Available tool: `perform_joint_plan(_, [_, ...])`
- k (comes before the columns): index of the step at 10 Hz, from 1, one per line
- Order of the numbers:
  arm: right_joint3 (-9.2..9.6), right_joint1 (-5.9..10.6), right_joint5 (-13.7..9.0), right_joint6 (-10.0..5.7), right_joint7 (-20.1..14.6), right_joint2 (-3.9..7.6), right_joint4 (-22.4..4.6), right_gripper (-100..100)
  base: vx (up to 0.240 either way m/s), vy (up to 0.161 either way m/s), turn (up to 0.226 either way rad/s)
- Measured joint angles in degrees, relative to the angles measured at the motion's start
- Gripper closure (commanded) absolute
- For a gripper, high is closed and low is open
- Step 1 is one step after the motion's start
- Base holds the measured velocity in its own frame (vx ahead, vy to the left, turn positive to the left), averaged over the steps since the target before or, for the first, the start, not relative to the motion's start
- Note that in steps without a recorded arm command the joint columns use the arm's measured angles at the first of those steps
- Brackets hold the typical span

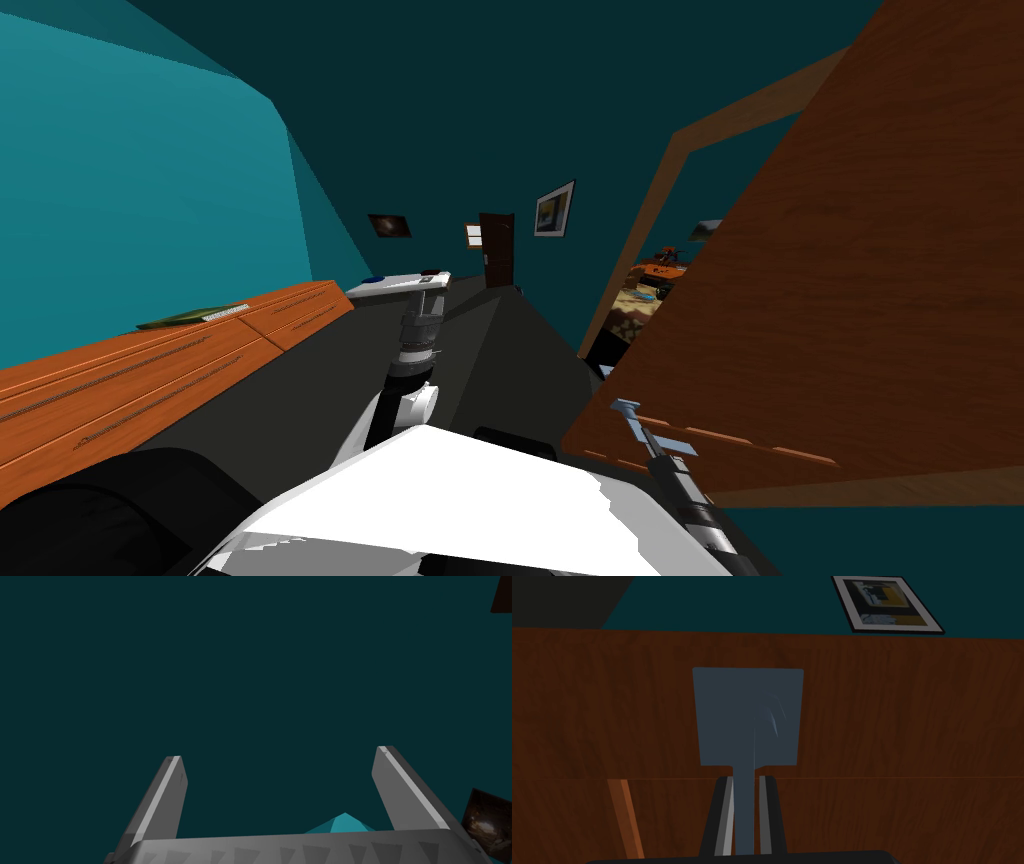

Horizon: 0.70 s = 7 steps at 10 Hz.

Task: Pull the door open

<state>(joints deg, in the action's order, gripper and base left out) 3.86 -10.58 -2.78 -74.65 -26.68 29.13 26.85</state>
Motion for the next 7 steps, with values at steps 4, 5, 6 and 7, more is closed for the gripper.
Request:
perform_joint_plan(4, [-0.04,-0.45,-0.09,-0.19,-0.09,0.14,0.25,100,0.0,0.002,0.006])
perform_joint_plan(5, [-0.06,-0.62,-0.11,-0.11,-0.06,0.14,0.5,100,0.0,0.0,0.0])
perform_joint_plan(6, [-0.06,-0.44,-0.11,-0.29,-0.03,0.12,0.11,100,0.0,0.0,0.0])
perform_joint_plan(7, [-0.07,-0.34,-0.12,-0.44,-0.05,0.12,-0.14,100,0.0,0.0,0.0])
